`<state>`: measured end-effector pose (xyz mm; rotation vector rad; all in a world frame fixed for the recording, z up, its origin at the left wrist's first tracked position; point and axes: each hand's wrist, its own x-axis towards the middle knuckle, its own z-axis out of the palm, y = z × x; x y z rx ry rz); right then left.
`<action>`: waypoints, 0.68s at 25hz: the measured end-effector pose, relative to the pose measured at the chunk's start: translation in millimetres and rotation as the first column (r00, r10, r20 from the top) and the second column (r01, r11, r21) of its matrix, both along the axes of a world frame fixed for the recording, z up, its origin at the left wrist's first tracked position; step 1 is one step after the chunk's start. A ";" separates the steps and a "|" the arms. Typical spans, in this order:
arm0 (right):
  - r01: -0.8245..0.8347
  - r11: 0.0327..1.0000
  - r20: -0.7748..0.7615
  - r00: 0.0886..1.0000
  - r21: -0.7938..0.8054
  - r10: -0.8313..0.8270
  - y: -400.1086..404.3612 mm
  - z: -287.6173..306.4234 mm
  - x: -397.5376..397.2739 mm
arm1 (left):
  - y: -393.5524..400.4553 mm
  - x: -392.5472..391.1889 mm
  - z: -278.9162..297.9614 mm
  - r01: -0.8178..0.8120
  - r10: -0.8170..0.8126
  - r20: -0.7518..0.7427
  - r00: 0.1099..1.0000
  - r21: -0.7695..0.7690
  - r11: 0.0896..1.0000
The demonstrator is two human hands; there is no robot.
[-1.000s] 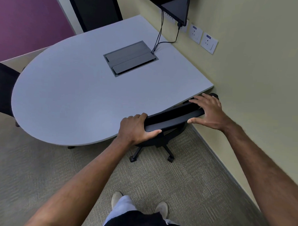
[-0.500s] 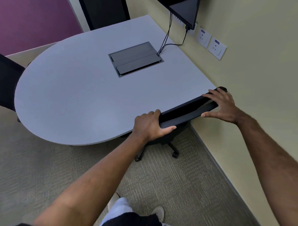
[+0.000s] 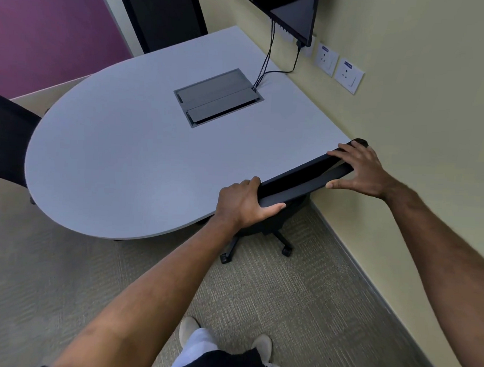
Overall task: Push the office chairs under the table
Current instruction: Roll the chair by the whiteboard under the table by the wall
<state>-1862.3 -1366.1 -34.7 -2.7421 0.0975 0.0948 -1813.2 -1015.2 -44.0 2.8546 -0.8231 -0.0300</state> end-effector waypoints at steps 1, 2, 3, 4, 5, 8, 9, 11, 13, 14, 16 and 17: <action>0.006 1.000 -0.008 1.000 0.003 -0.006 -0.1 -0.8 -1.1 | 0.1 0.2 -0.7 -0.001 0.001 0.002 1.000 -0.001 1.000; 0.009 1.000 -0.011 1.000 0.003 -0.009 -0.3 -2.0 -2.2 | 0.2 0.3 -1.5 -0.002 0.002 0.005 1.000 -0.001 1.000; 0.013 1.000 -0.012 1.000 0.002 -0.013 -0.1 -3.2 -3.3 | 0.6 0.4 -2.3 -0.002 0.002 0.009 1.000 0.000 1.000; 0.018 1.000 -0.012 1.000 -0.001 -0.018 0.3 -4.0 -5.1 | 0.8 0.6 -3.3 -0.002 0.002 0.011 1.000 0.001 1.000; 0.024 1.000 -0.014 1.000 -0.004 -0.024 1.6 -4.5 -7.1 | 0.8 0.8 -4.2 -0.003 0.003 0.011 1.000 0.003 1.000; 0.053 0.998 -0.023 0.998 -0.029 -0.054 9.9 -4.4 -13.1 | 1.0 -1.5 -5.5 -0.003 0.003 0.010 1.000 0.010 1.000; 0.063 0.997 -0.022 0.998 -0.048 -0.064 14.6 -3.7 -14.5 | 1.2 -2.5 -5.4 -0.002 0.002 0.010 1.000 0.011 1.000; 0.087 0.993 -0.020 0.996 -0.074 -0.089 25.4 -2.8 -17.0 | 2.1 -3.6 -6.2 0.005 -0.005 0.000 1.000 0.006 1.000; 0.104 0.991 -0.024 0.994 -0.083 -0.106 36.3 -3.0 -20.4 | 3.3 -5.4 -6.5 0.017 -0.017 -0.019 1.000 -0.009 1.000; 0.110 0.990 -0.028 0.993 -0.090 -0.113 41.1 -3.3 -22.1 | 3.7 -6.4 -6.0 0.025 -0.026 -0.031 0.999 -0.018 1.000; 0.132 0.987 -0.036 0.990 -0.095 -0.136 52.1 -4.5 -25.5 | 5.5 -8.9 -4.0 0.048 -0.050 -0.057 0.997 -0.035 0.998; 0.146 0.985 -0.038 0.988 -0.096 -0.150 58.3 -4.5 -27.3 | 6.8 -11.0 -2.5 0.059 -0.062 -0.069 0.996 -0.039 0.997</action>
